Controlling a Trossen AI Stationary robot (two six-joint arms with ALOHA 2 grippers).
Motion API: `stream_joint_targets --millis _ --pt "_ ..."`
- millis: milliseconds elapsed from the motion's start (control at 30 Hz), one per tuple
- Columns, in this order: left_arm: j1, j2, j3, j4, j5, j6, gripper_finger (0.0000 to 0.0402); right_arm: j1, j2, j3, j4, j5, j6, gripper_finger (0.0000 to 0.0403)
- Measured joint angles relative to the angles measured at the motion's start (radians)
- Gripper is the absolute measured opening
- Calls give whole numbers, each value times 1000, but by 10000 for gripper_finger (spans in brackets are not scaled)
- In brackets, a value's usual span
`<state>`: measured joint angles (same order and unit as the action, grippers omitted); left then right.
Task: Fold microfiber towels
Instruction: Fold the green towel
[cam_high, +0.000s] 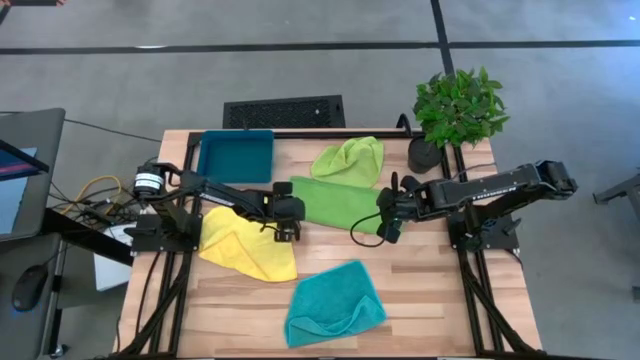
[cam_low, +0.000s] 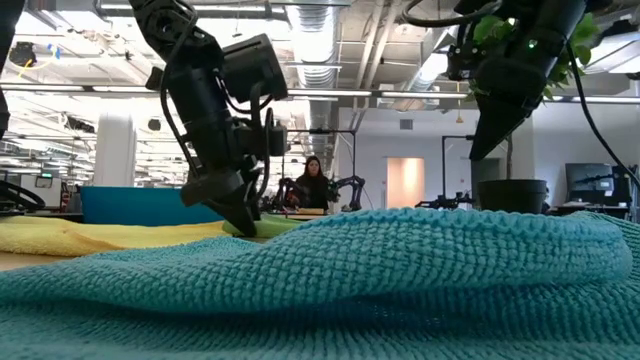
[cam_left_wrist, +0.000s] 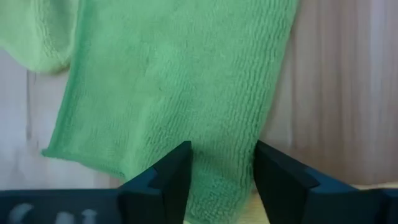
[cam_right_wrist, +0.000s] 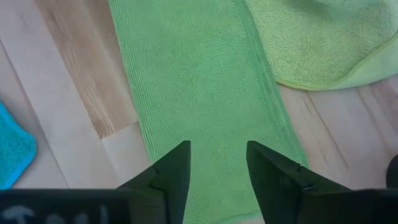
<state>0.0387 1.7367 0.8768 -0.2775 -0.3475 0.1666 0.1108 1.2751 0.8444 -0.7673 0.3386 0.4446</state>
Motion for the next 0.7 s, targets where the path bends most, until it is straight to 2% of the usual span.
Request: stream_joint_targets --millis 267,500,700 --pt "0 0 0 -4 0 11 14 -1 0 0 0 0 0 169" --pt "-1 0 44 -4 28 85 3 -2 0 -2 4 1 0 159" --pt "-10 0 85 -1 33 175 2 -17 0 -59 109 -42 1 148"
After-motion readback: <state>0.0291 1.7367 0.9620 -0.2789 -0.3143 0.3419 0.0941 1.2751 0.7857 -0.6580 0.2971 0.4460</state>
